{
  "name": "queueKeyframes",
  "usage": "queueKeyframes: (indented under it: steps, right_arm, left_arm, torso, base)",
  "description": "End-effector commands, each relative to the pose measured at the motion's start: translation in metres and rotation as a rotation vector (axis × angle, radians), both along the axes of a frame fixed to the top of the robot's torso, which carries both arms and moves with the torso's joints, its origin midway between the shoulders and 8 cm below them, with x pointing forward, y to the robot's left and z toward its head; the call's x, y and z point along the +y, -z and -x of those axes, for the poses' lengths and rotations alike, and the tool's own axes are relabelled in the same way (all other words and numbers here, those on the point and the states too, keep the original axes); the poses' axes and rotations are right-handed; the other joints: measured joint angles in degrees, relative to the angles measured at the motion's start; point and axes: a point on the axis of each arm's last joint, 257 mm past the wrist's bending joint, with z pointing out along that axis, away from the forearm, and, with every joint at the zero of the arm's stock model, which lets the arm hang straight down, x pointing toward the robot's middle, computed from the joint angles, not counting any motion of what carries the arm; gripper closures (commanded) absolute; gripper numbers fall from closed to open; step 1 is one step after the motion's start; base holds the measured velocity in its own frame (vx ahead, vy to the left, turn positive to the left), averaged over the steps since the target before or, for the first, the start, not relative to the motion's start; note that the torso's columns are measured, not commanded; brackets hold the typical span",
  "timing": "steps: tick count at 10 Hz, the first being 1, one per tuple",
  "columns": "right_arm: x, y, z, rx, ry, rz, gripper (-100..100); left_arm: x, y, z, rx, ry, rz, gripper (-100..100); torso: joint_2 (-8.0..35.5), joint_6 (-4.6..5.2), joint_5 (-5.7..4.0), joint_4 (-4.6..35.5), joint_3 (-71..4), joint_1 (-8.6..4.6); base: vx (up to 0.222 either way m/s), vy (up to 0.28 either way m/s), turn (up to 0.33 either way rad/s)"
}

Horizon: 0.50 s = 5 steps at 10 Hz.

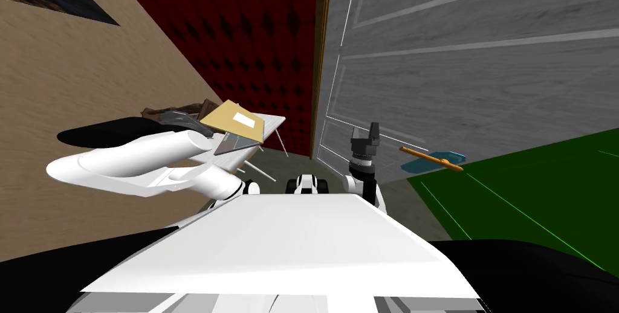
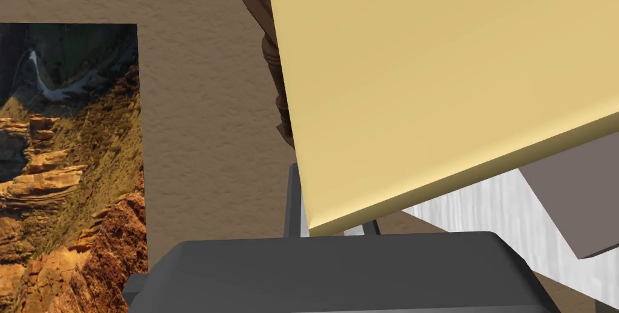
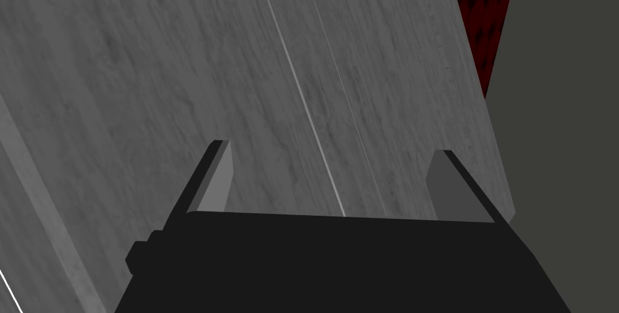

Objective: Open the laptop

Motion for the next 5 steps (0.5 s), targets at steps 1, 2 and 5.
queueKeyframes:
  steps: [1,2,5]
  right_arm:
    - [0.0,0.0,0.0,0.0,0.0,0.0,0]
    - [0.0,0.0,0.0,0.0,0.0,0.0,0]
    - [0.0,0.0,0.0,0.0,0.0,0.0,0]
  left_arm:
    - [-0.006,0.02,-0.005,-0.047,0.01,0.103,100]
    - [-0.007,0.027,-0.007,-0.065,0.011,0.141,100]
    - [-0.007,0.031,-0.014,-0.106,0.024,0.174,100]
  torso:
    - [0.02,-0.01,0.03,-0.01,0.03,0.01]
    - [0.01,-0.01,0.01,0.02,0.0,0.06]
    - [-0.05,-0.16,0.36,-0.12,0.03,0.55]
  base:
    - [-0.028,0.056,0.028]
    - [-0.025,0.051,0.011]
    - [-0.021,0.029,0.02]
